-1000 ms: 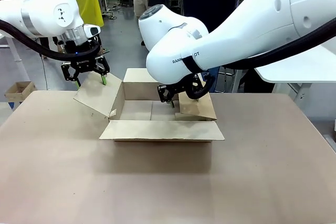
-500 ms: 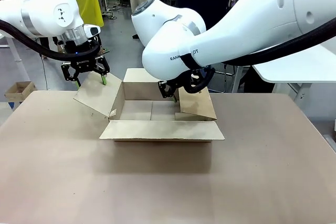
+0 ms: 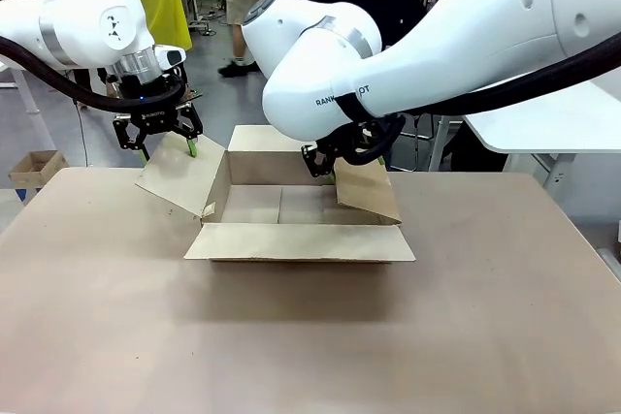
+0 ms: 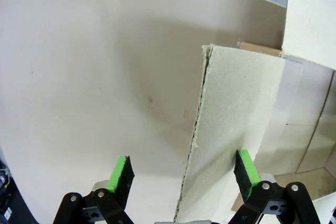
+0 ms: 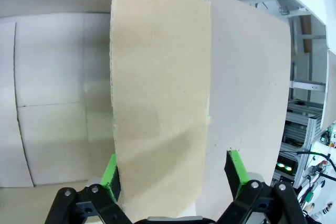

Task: Pack the gift set into the box.
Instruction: Place both hands on the side flaps of the Package Box and spread them outward.

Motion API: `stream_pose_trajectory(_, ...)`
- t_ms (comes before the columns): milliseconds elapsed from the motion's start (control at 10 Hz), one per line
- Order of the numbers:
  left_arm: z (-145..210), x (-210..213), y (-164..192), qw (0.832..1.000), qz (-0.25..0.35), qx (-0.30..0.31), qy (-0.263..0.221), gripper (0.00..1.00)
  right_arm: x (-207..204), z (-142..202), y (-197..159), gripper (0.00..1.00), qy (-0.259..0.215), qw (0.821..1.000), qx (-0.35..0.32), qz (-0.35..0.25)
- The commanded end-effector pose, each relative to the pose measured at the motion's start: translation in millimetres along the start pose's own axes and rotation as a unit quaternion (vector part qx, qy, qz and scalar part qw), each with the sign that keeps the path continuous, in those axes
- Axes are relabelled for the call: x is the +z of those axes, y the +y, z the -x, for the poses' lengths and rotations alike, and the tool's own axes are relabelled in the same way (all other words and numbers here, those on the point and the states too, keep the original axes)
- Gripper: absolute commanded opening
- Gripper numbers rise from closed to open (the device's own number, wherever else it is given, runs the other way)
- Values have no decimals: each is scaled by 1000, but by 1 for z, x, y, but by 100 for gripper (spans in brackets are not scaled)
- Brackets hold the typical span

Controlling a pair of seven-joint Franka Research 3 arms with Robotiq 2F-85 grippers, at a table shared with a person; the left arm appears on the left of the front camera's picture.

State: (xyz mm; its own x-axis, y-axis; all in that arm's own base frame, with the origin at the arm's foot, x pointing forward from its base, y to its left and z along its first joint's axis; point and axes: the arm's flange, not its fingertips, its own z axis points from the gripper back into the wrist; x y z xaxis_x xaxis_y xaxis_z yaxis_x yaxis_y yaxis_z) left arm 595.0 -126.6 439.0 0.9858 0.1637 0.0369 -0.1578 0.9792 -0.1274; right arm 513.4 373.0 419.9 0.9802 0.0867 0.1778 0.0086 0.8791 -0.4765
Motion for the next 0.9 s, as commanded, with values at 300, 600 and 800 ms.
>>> stream_pose_trajectory(300, 1, 2, 1, 1000, -9, 5, -5, 100, 14, 20, -58, 100, -12, 1000, -11, 21)
stream_pose_trajectory(600, 1, 2, 1, 1000, -9, 5, -5, 100, -1, 41, -140, 100, 2, 998, -44, -38)
stream_pose_trajectory(800, 1, 2, 1, 1000, -9, 5, -5, 100, -24, 57, -190, 100, 7, 991, -79, -107)
